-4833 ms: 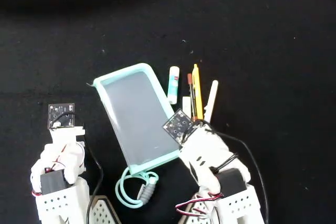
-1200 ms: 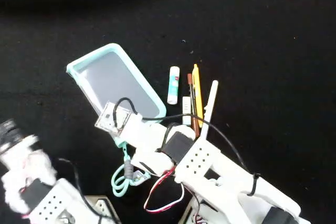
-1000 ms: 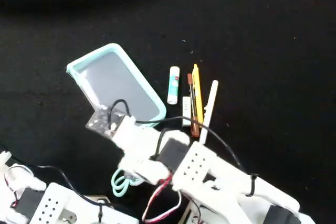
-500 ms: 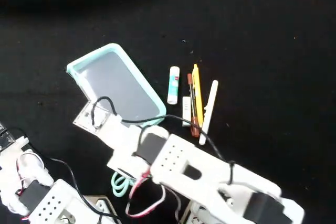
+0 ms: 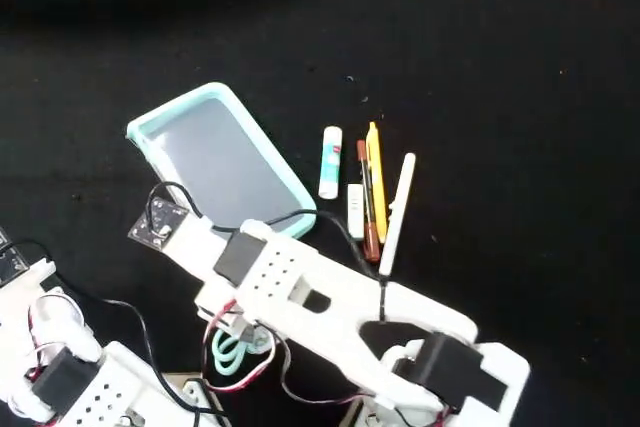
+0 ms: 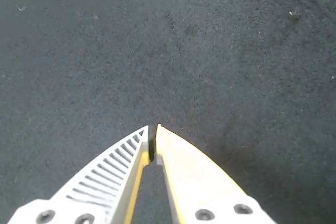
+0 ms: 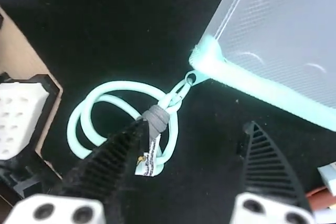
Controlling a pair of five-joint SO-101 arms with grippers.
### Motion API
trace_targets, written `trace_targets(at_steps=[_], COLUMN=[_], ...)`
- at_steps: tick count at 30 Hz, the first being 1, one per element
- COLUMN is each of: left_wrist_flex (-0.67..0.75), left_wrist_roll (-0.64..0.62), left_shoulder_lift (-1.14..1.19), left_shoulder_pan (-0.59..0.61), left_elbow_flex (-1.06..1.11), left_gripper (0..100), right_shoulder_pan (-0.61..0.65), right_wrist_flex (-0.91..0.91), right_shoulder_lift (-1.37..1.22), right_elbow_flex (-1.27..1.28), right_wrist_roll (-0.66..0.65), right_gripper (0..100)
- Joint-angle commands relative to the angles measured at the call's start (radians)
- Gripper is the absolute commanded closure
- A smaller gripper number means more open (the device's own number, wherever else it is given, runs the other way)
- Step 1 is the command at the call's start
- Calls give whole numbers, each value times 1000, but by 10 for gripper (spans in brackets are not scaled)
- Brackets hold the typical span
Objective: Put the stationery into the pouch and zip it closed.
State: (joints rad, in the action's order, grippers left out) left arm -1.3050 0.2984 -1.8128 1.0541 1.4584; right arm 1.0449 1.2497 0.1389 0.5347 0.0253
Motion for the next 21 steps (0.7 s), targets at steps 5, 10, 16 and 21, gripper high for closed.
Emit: trace_targets(at_steps=[5,10,16,21], left_wrist_flex=[60,61,69,69], left_wrist_roll=[8,11,11,11], left_shoulder_lift=[-2,-2,-2,-2], left_shoulder_pan=[19,62,93,90], left_elbow_flex=[-54,-81,-87,-87], left_gripper=[953,953,953,953], right_shoulder_pan=[106,118,-49,-176], right_wrist_flex=[3,8,157,275], right_shoulder_lift=[-53,-119,-249,-435], right_elbow_flex=[-71,-97,-265,-397], right_wrist_roll=[8,2,-3,-117], right_gripper=[716,719,810,894])
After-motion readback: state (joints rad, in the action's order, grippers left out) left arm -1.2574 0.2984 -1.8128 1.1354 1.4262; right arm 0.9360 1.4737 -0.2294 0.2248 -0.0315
